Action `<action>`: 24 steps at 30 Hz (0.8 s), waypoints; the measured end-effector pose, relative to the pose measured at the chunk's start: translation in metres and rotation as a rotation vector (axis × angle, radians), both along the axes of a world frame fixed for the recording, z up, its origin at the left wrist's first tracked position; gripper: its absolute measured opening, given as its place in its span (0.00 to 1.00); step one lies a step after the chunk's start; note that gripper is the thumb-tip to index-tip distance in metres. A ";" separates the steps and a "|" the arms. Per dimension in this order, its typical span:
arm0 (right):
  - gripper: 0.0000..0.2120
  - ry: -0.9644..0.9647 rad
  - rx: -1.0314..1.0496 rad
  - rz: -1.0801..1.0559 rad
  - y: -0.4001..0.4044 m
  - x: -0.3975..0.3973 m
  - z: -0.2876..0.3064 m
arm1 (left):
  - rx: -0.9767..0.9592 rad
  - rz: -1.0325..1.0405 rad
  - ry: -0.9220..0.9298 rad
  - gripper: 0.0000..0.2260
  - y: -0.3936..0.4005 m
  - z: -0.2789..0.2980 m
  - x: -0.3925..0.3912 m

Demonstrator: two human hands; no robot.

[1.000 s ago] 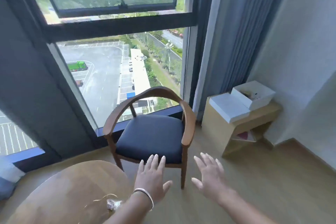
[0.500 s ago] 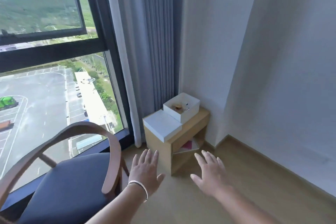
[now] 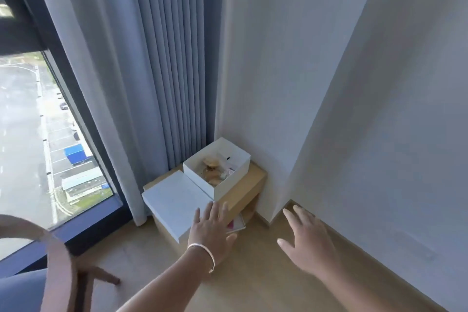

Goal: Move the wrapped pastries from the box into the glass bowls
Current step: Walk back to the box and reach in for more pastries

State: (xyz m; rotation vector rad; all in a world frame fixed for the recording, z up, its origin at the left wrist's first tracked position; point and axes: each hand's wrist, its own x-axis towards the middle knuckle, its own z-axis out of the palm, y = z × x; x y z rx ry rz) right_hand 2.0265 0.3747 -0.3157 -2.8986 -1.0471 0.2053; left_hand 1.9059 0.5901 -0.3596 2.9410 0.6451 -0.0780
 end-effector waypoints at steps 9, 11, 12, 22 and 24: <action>0.36 0.025 -0.038 0.075 0.104 0.131 0.001 | -0.040 0.082 -0.022 0.35 0.093 -0.005 0.121; 0.35 0.024 -0.046 0.108 0.124 0.154 -0.001 | -0.053 0.106 -0.038 0.35 0.108 -0.010 0.136; 0.35 0.024 -0.048 0.123 0.134 0.165 -0.003 | -0.056 0.118 -0.037 0.35 0.114 -0.013 0.142; 0.37 0.088 -0.109 0.377 0.247 0.263 -0.055 | -0.091 0.321 0.129 0.35 0.169 -0.064 0.178; 0.37 0.107 -0.130 0.457 0.272 0.284 -0.070 | -0.095 0.356 0.168 0.34 0.177 -0.072 0.185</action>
